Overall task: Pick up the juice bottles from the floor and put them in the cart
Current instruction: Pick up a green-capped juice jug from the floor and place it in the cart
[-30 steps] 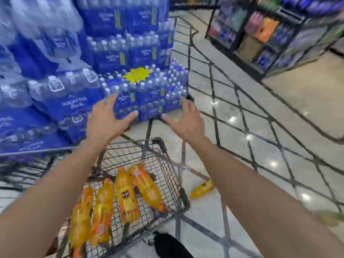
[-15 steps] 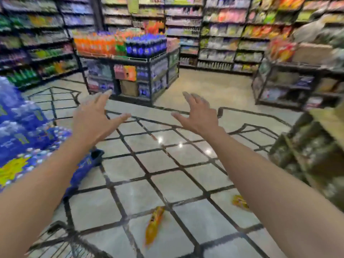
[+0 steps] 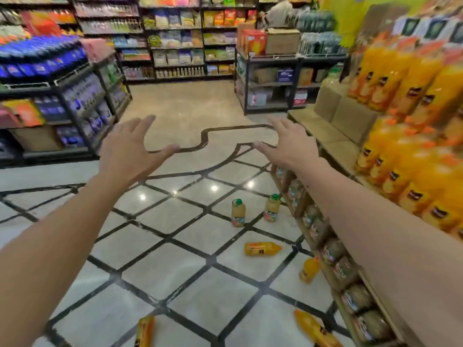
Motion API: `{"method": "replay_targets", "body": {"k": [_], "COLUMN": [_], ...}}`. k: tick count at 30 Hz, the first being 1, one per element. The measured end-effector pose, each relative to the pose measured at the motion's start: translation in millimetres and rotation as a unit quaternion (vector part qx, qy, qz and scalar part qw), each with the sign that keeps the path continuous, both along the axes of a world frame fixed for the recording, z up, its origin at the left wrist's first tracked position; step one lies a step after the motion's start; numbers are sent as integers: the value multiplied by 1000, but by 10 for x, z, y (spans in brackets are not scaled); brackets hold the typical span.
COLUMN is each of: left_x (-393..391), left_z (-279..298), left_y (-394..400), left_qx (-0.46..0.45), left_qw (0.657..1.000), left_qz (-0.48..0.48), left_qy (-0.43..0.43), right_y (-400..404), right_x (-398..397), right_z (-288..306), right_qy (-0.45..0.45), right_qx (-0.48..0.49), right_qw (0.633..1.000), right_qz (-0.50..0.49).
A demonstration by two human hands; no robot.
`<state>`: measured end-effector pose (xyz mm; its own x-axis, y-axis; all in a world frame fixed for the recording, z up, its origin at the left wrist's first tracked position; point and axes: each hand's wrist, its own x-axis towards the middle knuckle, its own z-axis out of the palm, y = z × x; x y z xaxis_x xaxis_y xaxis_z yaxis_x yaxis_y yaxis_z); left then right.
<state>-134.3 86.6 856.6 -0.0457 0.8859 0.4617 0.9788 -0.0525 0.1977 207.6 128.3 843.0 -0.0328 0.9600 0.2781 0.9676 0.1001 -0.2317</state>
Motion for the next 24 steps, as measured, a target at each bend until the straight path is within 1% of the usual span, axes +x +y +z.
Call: {"method": "replay_targets", "body": {"k": [6, 11, 16, 24], "left_x": [761, 1082, 1088, 890], "left_z": [-371, -750, -1202, -2053], "left_y": [782, 1371, 2109, 3604], "left_qx": [-28, -66, -110, -198], "left_qw": [998, 994, 988, 973], "left_qz": [-56, -90, -109, -120], "left_qy": [-5, -11, -15, -23], "right_y": [296, 649, 1231, 2544], "right_x": [724, 926, 912, 691], "right_z": [-375, -820, -1338, -2146], "right_qy": [11, 19, 23, 2], "right_qx": [-34, -76, -120, -214], "right_qw": [999, 995, 990, 972], "right_qz": [-39, -64, -67, -93]}}
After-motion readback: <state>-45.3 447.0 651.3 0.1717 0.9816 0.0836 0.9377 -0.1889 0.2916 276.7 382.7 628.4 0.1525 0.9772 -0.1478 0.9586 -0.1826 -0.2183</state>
